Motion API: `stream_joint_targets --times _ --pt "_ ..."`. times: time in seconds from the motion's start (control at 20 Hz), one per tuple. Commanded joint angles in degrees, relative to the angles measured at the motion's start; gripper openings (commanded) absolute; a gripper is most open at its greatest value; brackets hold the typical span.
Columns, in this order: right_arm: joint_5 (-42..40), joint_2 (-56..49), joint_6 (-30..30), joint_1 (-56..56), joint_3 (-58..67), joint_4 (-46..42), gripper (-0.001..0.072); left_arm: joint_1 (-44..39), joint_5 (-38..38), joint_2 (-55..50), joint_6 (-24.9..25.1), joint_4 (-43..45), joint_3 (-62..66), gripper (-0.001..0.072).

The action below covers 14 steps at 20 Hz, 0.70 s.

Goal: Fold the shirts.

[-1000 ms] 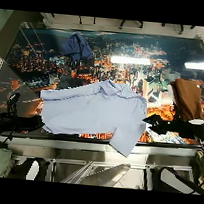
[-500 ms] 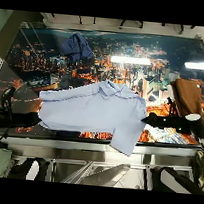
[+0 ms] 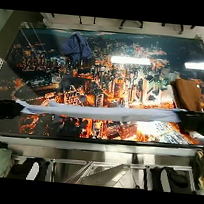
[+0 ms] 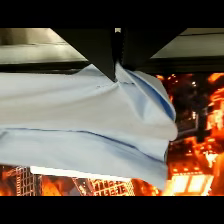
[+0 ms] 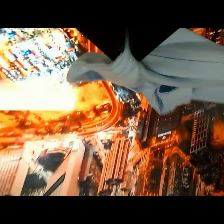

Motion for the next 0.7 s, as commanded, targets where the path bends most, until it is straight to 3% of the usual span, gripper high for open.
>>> stream_joint_targets --times 0.0,0.1,0.2,0.4,0.65 --pt "9.4 1.9 2.1 0.0 17.9 -7.8 0.0023 -7.8 -7.9 0.9 -2.8 11.0 16.1 0.0013" --pt "12.6 -1.6 0.4 0.0 30.3 -10.3 0.0023 -13.9 -9.2 -0.8 -4.7 17.0 27.5 0.0012" --pt "14.8 -6.1 1.6 0.1 42.2 -10.6 0.0023 -21.6 -13.0 -5.0 -7.5 25.1 41.3 0.0012" --pt "18.2 -13.7 4.0 0.1 60.9 -10.6 0.0022 -35.6 -13.8 -12.5 -8.9 33.7 64.0 0.0012" --pt "18.8 -14.6 4.5 0.0 68.4 -12.2 0.0022 -38.0 -13.7 -12.7 -9.3 34.9 65.8 0.0011"
